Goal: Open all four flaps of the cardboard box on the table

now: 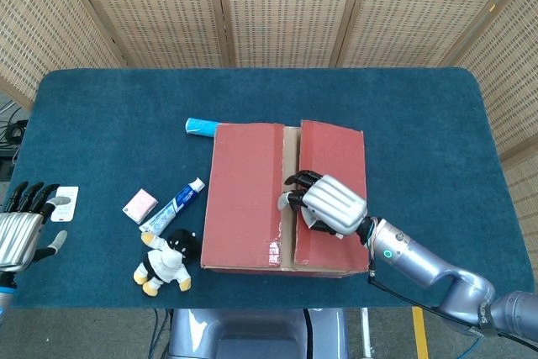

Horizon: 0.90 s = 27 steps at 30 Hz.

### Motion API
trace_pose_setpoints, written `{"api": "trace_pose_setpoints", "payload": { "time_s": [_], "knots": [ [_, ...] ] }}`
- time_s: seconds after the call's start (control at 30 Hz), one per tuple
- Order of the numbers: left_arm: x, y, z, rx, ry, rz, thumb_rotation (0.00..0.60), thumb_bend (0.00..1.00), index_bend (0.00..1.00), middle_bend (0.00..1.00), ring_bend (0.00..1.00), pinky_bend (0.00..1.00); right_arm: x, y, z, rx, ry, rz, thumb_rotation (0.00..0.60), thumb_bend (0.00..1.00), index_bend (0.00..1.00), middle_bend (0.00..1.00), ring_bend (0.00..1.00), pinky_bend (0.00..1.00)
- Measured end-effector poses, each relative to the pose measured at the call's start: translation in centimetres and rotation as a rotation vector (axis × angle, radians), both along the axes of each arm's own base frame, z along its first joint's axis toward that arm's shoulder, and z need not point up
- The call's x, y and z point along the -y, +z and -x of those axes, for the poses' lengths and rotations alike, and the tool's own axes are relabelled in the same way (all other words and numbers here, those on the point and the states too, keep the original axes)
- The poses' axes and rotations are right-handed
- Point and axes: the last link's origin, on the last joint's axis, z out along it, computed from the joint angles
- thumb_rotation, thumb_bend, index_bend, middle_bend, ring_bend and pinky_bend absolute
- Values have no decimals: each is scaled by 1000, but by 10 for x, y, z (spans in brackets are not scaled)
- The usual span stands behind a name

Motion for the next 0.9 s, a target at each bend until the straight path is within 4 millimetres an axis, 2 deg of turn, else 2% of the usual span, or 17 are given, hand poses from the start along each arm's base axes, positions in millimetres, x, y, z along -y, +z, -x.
{"api": "trace_pose_setpoints", "payload": {
  "time_s": [0.3,0.9],
  "knots": [
    [-1,-1,-3,11,-16,2,585,350,268,146,89,2,3,22,1,-4,4,55,600,981,369,558,273,192],
    [-3,-3,-5,16,-28,-2,584,351,268,146,89,2,15,85,8,-54,-31,210,600,981,368,557,282,192]
  ]
}}
